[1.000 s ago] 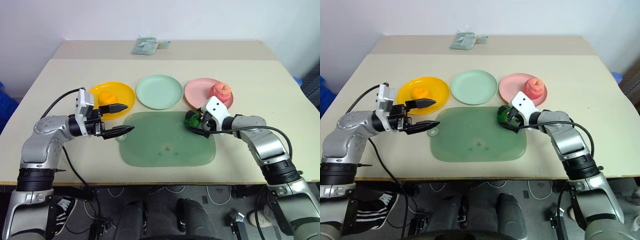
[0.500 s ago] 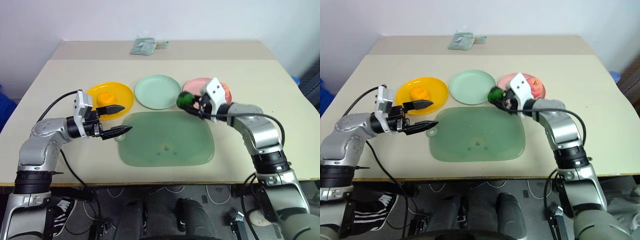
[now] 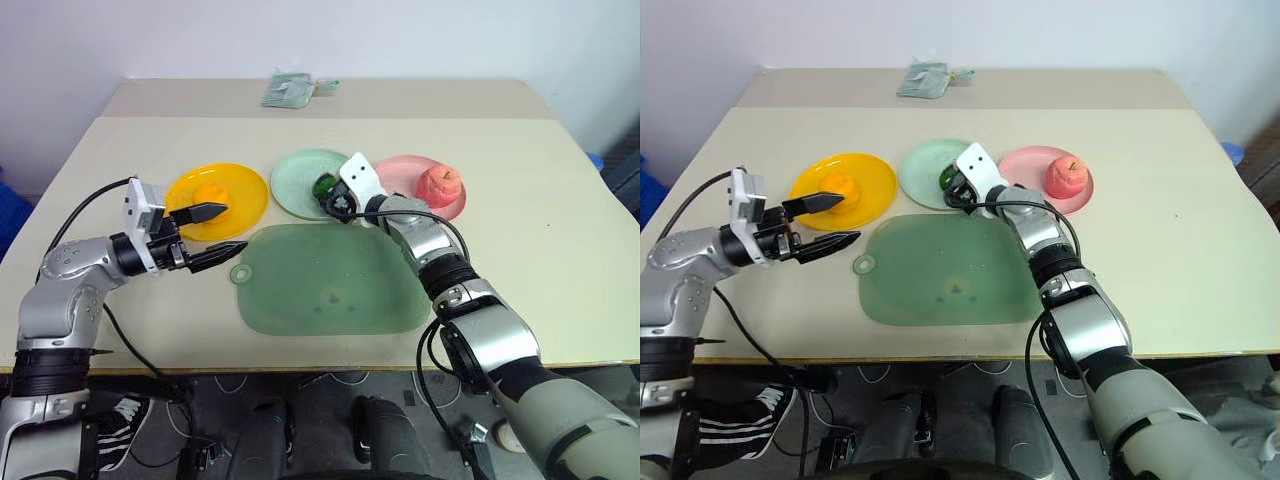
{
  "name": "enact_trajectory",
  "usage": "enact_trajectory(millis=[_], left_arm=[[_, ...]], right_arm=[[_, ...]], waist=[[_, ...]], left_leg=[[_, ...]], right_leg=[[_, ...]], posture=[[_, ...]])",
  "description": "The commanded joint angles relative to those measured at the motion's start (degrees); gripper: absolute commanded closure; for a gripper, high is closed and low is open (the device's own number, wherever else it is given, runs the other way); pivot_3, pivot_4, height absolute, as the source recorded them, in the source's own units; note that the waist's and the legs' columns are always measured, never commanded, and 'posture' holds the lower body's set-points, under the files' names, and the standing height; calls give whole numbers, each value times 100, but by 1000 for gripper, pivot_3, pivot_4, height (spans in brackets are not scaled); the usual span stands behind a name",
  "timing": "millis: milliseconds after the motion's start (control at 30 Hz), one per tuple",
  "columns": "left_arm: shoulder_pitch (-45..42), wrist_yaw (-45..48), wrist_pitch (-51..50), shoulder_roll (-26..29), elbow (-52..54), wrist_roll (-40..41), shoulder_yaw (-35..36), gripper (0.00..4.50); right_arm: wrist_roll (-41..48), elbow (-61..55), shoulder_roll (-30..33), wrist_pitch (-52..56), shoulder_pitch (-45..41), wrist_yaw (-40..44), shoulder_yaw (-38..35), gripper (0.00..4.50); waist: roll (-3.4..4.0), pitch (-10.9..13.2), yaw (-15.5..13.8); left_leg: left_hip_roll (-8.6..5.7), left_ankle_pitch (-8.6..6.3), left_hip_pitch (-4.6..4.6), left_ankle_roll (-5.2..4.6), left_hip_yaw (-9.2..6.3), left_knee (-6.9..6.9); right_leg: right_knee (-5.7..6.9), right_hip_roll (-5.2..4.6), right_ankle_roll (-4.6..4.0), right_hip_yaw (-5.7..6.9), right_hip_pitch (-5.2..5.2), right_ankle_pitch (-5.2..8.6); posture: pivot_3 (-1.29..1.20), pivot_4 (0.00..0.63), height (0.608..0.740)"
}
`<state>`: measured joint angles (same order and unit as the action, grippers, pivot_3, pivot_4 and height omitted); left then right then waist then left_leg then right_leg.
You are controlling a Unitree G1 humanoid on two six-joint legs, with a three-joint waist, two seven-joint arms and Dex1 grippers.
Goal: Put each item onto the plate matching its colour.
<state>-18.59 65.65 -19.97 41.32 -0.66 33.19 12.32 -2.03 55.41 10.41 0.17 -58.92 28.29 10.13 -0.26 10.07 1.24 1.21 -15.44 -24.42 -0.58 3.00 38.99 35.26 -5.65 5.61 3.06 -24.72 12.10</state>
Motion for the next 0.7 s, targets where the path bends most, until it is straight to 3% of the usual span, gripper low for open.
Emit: enact_trajectory(millis=[33, 67, 233, 367, 533, 700], left_arm=[[57, -90, -94, 84, 364, 157, 190, 0], [80, -121, -120, 71, 422, 161, 189, 0], [203, -242, -218, 15, 630, 249, 197, 0], [86, -259, -184, -111, 526, 219, 48, 0], [-206, -135, -25, -304, 120, 74, -161, 0], [-455, 12, 142, -433, -232, -56, -353, 0]], right_arm=[[144, -226, 60, -326, -352, 128, -293, 38], [174, -308, 104, -355, -351, 226, -335, 38], [1883, -3636, 717, 1525, 330, 1451, -1128, 38], [3132, -6035, 1661, 3118, 1882, 2132, -1464, 38], [4102, -7668, 2839, 4149, 3780, 2514, -2172, 38], [4684, -8831, 3458, 4595, 5279, 2552, -2796, 38]], waist=[[3, 2, -1], [3, 2, -2], [28, 21, -55], [13, 11, -128], [35, 24, -188], [31, 23, -161]], left_leg=[[1, 1, 1, 1, -1, 0], [5, 2, 1, 4, -1, 0], [25, 6, 1, 11, -7, 0], [26, 1, 4, 6, -12, -2], [24, -1, 4, 3, 2, 11], [40, 0, 20, 4, 4, 14]], right_leg=[[4, 0, 0, 1, 0, 0], [9, 3, 0, 1, -2, 0], [15, 7, -1, 1, -4, -1], [-2, 7, -2, 18, 15, 0], [-10, 3, -22, 10, 12, 11], [-8, 23, -43, 10, 14, 2]], posture=[[0, 150, 740], [0, 150, 740], [0, 150, 740], [0, 150, 740], [0, 150, 740], [0, 150, 740]])
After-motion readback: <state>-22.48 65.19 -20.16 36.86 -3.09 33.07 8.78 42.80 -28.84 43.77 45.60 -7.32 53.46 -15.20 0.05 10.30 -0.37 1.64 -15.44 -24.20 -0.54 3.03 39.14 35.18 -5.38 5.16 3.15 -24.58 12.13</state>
